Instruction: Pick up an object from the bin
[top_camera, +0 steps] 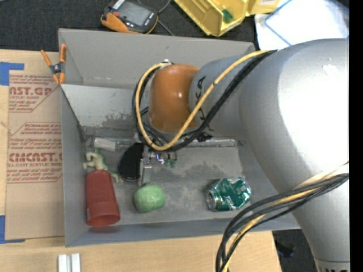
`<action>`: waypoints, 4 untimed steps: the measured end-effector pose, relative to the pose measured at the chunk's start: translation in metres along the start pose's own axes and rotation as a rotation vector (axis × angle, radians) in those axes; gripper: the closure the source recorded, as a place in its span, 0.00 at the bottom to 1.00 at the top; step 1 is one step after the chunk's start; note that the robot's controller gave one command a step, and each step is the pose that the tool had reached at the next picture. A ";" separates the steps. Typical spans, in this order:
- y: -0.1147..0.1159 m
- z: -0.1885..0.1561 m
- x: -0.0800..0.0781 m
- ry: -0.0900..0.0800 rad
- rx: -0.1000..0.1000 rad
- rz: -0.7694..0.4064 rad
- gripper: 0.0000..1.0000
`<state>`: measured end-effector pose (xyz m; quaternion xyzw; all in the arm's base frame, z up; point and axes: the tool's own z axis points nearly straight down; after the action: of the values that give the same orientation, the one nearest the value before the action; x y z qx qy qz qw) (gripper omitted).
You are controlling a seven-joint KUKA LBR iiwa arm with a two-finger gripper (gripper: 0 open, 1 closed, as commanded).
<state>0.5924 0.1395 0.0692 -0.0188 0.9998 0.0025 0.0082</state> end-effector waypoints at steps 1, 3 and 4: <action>-0.009 -0.001 0.017 0.017 0.003 -0.008 1.00; -0.009 -0.015 0.021 0.029 0.005 -0.008 1.00; -0.008 -0.059 0.017 0.019 0.002 -0.008 1.00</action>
Offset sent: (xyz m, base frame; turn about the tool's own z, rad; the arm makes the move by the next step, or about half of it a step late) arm 0.0000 0.0000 0.0000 0.0000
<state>0.5747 0.1301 0.1280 -0.0230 0.9997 0.0010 -0.0014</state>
